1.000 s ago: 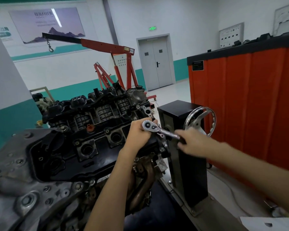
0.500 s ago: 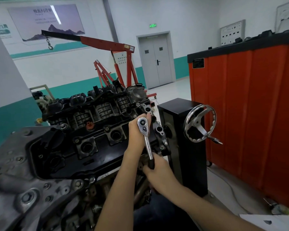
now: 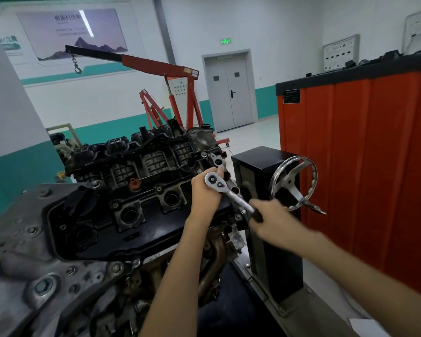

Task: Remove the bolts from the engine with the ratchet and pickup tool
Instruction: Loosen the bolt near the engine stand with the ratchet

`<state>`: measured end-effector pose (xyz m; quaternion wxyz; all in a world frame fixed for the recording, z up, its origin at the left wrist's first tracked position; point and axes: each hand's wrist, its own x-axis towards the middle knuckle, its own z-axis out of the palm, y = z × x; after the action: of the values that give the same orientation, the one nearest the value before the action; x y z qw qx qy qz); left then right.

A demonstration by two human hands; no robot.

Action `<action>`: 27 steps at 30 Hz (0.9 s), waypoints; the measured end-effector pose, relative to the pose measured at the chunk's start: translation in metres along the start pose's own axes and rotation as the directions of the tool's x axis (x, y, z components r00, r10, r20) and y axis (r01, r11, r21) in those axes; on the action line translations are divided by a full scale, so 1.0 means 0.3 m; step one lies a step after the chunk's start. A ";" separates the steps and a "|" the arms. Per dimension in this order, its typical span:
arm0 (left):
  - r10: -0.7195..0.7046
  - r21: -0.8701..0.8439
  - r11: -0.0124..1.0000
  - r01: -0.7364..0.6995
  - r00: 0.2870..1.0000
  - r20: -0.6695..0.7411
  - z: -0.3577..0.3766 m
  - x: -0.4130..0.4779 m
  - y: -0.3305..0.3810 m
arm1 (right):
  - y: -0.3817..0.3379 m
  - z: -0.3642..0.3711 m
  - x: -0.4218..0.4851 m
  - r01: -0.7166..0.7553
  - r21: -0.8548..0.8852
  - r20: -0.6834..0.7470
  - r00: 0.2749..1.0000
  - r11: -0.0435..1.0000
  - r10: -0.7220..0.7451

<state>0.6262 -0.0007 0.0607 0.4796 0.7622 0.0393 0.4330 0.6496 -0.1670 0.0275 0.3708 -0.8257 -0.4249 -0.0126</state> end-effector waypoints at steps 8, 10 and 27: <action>0.041 0.055 0.997 -0.045 0.996 0.076 -0.015 0.003 0.008 | -0.110 0.164 -0.056 -0.053 0.378 -0.008 0.998 0.924 0.061; 0.038 0.131 0.990 -0.059 0.987 0.159 -0.042 0.018 0.006 | -0.041 0.047 -0.022 -0.035 0.168 0.077 0.997 0.985 0.022; 0.004 -0.031 1.000 -0.005 1.000 -0.006 0.063 0.004 -0.010 | -0.125 0.186 -0.095 -0.176 0.612 0.091 0.984 0.771 0.152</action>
<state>0.6411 -0.0117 0.0560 0.4900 0.7537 0.0323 0.4368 0.5883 -0.1383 0.0002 0.6121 -0.6931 -0.3386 0.1741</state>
